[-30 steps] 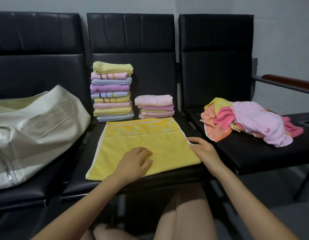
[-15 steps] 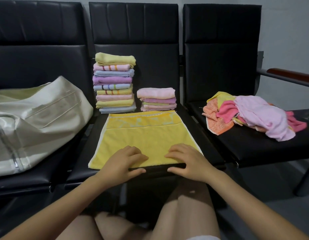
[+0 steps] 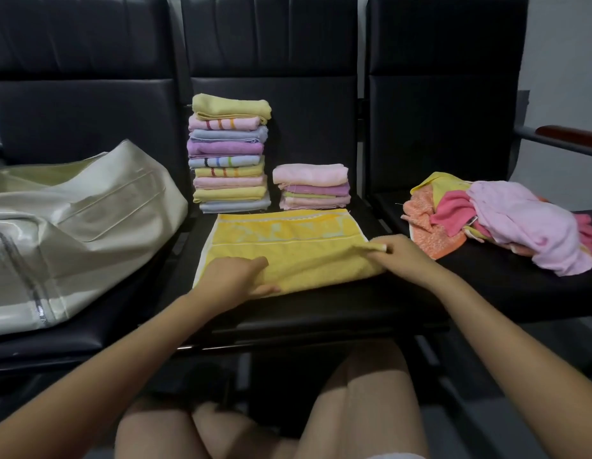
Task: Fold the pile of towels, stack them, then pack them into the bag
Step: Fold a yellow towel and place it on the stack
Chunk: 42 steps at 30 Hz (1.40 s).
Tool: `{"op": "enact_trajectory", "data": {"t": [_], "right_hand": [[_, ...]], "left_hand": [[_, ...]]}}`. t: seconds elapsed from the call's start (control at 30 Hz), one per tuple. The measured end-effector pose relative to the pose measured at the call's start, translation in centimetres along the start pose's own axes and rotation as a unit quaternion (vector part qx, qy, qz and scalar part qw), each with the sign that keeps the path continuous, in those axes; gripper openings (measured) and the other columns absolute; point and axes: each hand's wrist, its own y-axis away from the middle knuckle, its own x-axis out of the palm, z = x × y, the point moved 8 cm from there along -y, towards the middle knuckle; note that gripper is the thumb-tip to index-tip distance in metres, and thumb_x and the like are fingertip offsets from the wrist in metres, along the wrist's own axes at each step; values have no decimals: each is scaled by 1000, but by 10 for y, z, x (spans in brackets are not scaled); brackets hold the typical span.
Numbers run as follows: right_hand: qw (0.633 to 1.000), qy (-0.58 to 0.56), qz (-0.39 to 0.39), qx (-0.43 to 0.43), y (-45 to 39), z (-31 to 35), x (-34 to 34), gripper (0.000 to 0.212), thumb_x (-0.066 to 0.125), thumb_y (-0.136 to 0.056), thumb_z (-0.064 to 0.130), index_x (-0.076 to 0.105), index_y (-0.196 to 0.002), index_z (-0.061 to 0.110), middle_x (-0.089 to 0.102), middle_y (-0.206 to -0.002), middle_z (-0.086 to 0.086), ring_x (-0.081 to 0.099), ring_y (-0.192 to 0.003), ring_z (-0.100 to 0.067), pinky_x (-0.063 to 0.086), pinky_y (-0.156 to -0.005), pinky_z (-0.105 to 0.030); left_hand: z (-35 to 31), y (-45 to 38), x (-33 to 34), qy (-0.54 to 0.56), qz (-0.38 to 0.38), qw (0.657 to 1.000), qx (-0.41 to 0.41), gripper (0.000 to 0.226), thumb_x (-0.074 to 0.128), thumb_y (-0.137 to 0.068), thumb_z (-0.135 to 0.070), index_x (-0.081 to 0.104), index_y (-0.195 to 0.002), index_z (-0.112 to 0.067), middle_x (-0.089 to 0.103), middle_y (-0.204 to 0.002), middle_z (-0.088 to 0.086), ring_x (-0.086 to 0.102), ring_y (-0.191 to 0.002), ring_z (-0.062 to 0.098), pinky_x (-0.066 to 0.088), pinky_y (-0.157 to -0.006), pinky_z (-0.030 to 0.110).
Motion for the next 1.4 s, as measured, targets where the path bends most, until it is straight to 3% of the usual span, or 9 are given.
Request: {"op": "enact_trajectory", "data": {"t": [0.07,0.13,0.3,0.47,0.6,0.73,0.87,1.2,1.4], "right_hand": [[980,-189,-22,54,1,-16,2,13,57,-96,11,69,-99,14,69,-88,4,65,-83,-8,49,-67,-11],[964,-247,-64,80,3,-34,8,14,55,-97,12,68,-97,17,71,-97,-2,67,-94,-17,53,-75,-18],[972,-190,-125,64,4,-38,9,18,52,-99,15,66,-94,25,71,-98,-11,66,-95,-24,51,-87,-41],[976,-157,-140,55,5,-39,9,15,52,-99,15,66,-100,20,69,-90,3,66,-92,-19,51,-87,-41],[977,-117,-169,51,11,-39,7,20,51,-99,20,67,-98,8,69,-93,-15,64,-89,-28,51,-81,-45],[975,-120,-186,34,21,-34,4,43,50,-89,32,52,-80,-9,49,-69,-16,45,-66,-19,34,-60,-34],[972,-141,-181,49,19,-35,-5,31,52,-97,12,52,-84,-16,45,-70,-10,40,-64,-10,30,-54,-25],[980,-59,-175,76,-79,-17,-22,26,50,-96,23,68,-97,5,67,-89,-8,61,-84,-27,48,-76,-39],[977,62,-141,147,-126,-51,5,26,45,-97,25,64,-108,12,65,-106,-9,61,-98,-30,51,-84,-40]], "left_hand": [[13,-3,3,-8,44,999,-5,41,51,-91,-59,57,-105,-22,65,-91,-1,61,-91,21,29,-56,27],[34,-1,4,43,55,997,-39,29,54,-93,-49,61,-96,-21,65,-94,-4,59,-93,19,33,-62,28],[98,23,15,295,16,936,-193,32,56,-85,-35,51,-60,-16,49,-54,-4,47,-56,13,37,-58,31],[102,50,30,443,-86,856,-253,32,53,-76,-50,62,-67,-20,57,-57,-13,51,-62,8,39,-62,31],[96,56,27,483,-117,828,-260,17,60,-92,-36,66,-80,-25,64,-74,-10,57,-74,8,42,-68,30],[90,56,29,471,-99,834,-271,14,56,-97,-29,66,-100,-20,63,-94,-4,58,-88,12,42,-72,25],[96,52,20,479,-89,832,-266,18,56,-96,-31,69,-103,-19,66,-96,-1,60,-87,12,43,-71,26],[131,-14,6,440,-111,829,-326,24,50,-100,-30,60,-118,-19,57,-101,1,54,-97,18,42,-83,33],[157,-57,37,326,-91,879,-337,20,47,-99,-25,63,-91,-16,57,-81,-1,54,-79,16,38,-60,24]]}}
